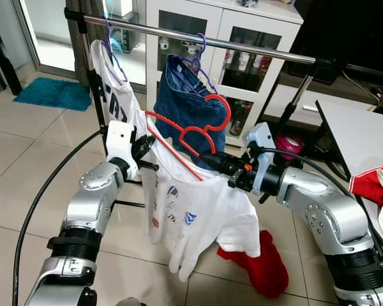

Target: Hang hanger

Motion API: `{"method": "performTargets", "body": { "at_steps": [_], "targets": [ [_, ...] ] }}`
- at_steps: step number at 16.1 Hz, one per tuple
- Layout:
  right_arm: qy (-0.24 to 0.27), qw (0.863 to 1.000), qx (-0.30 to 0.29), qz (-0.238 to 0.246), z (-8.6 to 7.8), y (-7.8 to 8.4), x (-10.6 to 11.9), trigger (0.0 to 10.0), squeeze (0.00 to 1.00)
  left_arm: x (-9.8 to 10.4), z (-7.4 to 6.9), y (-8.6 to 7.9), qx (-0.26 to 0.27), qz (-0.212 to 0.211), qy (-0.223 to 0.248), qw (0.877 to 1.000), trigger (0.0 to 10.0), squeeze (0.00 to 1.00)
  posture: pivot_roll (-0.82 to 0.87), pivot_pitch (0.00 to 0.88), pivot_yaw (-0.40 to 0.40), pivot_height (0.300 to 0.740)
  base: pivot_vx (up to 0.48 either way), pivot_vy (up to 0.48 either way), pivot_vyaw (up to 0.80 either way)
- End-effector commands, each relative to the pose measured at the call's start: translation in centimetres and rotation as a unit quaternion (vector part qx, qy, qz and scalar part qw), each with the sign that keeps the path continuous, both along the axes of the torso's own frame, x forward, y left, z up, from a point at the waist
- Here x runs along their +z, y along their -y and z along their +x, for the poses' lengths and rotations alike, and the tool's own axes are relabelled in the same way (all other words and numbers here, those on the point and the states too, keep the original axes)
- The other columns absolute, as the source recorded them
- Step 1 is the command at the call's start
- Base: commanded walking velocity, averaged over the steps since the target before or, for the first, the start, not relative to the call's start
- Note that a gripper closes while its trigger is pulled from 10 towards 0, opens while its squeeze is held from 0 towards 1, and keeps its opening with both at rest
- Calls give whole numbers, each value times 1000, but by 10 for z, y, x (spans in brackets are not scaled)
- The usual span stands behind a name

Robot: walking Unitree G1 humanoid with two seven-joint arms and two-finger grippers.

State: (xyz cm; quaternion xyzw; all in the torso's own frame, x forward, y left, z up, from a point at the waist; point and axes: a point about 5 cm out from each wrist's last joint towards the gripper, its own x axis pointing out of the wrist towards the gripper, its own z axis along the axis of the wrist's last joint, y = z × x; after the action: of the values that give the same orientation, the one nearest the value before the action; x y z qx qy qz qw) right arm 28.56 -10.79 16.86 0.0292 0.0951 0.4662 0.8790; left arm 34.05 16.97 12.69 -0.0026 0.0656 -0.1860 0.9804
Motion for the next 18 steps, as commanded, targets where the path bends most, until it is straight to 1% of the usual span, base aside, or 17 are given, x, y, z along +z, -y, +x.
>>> {"method": "performTargets", "body": {
  "at_steps": [1,5,6,7,8,9,10,11,12,13,14,15,16,17,18],
  "targets": [
    [8,1000,-10,14,1,6,6,0,0,3,2,1,-7,0,7,1000,0,0,-88,0,-138,740,0,0,0],
    [5,1000,-17,13,2,8,5,0,0,4,1,-5,-8,-4,16,1000,0,0,-87,0,-139,740,0,0,0],
    [-2,1000,-31,1,4,11,2,0,0,9,-2,-8,-21,-7,32,999,0,0,-87,0,-140,740,0,0,0],
    [-12,999,-47,-17,6,15,-3,0,0,19,-6,-12,-40,-13,61,997,0,0,-87,0,-140,740,0,0,0],
    [-26,997,-61,-32,7,21,-9,0,0,37,-17,-14,-91,-41,104,989,0,0,-86,0,-139,740,0,0,0],
    [-34,996,-65,-41,7,25,-12,0,0,48,-25,-15,-123,-75,123,982,0,0,-86,0,-139,740,0,0,0],
    [-40,996,-61,-56,6,28,-16,0,0,59,-30,-21,-137,-100,136,976,0,0,-86,0,-139,740,0,0,0],
    [-42,996,-56,-61,5,29,-17,0,0,65,-32,-27,-138,-106,144,974,0,0,-69,0,-153,740,0,0,0],
    [-46,996,-40,-64,2,30,-19,0,0,75,-31,-41,-115,-101,160,975,0,0,-65,0,-155,740,0,0,0],
    [-43,997,-12,-58,-3,30,-17,0,0,80,-21,-64,-42,-66,163,983,0,0,-61,0,-155,740,0,0,0],
    [-39,998,5,-52,-6,30,-14,0,0,82,-15,-81,23,-26,164,986,0,0,-61,0,-155,740,0,0,0],
    [-36,998,22,-45,-9,30,-12,0,0,85,-10,-100,98,-7,168,981,0,0,-61,0,-152,740,0,0,0],
    [-30,998,56,-28,-17,31,-6,0,0,93,-7,-129,204,30,178,962,0,0,-64,0,-147,740,0,0,0],
    [-29,997,63,-23,-19,32,-5,0,0,94,-7,-132,214,39,177,960,0,0,-65,0,-146,740,0,0,0],
    [-30,997,72,-6,-21,32,-2,0,0,97,-6,-137,225,48,180,956,0,0,-66,0,-145,740,0,0,0]
  ]
}}
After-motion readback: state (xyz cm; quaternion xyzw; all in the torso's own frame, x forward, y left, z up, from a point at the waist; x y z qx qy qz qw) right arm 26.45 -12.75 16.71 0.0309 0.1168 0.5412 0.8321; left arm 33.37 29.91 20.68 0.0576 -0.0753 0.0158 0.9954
